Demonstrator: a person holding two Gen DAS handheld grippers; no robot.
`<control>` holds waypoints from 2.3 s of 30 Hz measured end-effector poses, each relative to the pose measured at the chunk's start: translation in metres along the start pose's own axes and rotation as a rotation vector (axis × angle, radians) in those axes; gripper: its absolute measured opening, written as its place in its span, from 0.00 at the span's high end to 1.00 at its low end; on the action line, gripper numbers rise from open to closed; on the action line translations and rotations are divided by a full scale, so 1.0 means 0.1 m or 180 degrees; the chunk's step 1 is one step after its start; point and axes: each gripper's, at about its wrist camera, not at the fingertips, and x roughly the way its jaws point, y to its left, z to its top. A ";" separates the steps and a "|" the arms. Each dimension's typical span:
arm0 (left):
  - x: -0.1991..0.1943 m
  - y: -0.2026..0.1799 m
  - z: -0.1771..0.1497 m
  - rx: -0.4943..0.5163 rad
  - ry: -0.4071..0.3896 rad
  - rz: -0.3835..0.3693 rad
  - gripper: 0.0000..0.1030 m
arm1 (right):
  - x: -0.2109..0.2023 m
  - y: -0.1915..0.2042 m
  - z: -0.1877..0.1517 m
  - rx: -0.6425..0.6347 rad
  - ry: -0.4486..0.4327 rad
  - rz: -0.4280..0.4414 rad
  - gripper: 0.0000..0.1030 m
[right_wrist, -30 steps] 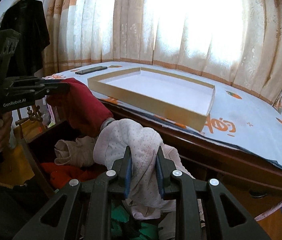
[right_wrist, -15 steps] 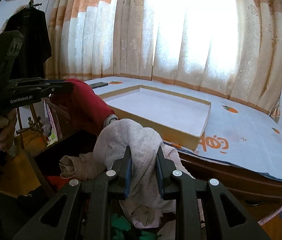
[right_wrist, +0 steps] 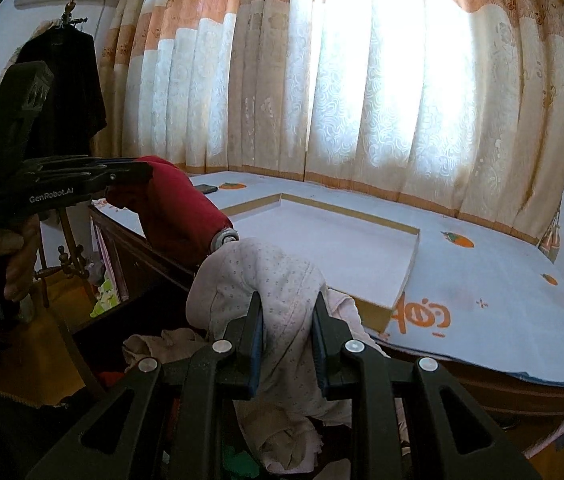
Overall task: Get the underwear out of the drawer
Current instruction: 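Carry both held garments up over the cardboard tray on the table, then lower the dark red garment into the tray with the left tool while the right tool lowers the pink underwear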
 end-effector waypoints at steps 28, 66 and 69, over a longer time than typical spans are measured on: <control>0.24 0.10 0.49 0.0061 -0.0146 0.0042 0.90 | 0.21 -0.18 0.48 -0.0160 -0.0137 -0.0091 0.78; 1.31 0.08 0.77 0.0187 0.0181 0.0127 0.90 | 0.92 -0.68 0.80 -0.0175 0.0101 -0.0234 0.78; 1.38 0.06 0.79 0.0200 0.0211 0.0104 0.90 | 0.98 -0.71 0.82 -0.0173 0.0132 -0.0241 0.78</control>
